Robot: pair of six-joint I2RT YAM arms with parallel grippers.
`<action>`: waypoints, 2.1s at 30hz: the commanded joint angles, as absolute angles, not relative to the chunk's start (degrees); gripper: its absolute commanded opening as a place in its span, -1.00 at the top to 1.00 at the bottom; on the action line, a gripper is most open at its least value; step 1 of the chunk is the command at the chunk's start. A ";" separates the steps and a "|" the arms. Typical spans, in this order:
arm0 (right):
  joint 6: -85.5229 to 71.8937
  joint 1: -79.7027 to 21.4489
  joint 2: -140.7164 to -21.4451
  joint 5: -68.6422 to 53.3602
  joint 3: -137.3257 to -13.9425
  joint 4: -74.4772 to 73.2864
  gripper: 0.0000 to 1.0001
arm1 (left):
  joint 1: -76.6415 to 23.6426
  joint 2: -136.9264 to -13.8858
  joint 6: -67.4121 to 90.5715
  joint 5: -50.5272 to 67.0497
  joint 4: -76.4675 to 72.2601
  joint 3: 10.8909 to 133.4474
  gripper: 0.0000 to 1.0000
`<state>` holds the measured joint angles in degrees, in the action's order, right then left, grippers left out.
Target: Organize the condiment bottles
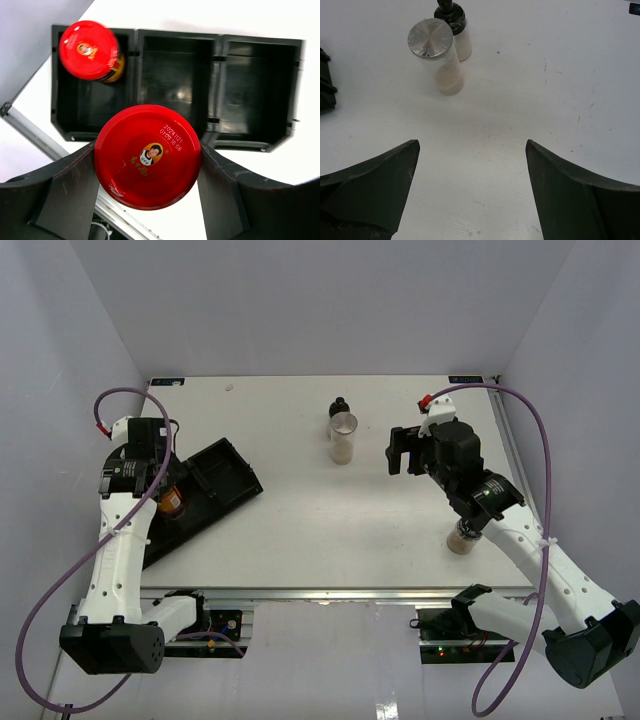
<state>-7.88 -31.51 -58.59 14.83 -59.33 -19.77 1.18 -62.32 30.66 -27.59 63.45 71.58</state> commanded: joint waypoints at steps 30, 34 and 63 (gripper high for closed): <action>-7.18 -31.31 -57.42 14.18 -56.01 -17.86 -0.86 | 17.49 -53.94 34.54 -23.97 46.03 54.24 1.00; -7.75 -31.35 -57.70 13.36 -56.55 -17.51 -0.86 | 17.49 -53.54 34.31 -23.81 46.97 54.05 1.00; -8.44 -31.35 -58.80 12.26 -58.80 -19.09 -0.85 | 17.49 -51.06 33.46 -24.49 50.12 53.37 1.00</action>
<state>-8.56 -31.51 -58.65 12.62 -56.14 -19.79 17.52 -51.86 33.47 -26.10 46.12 52.99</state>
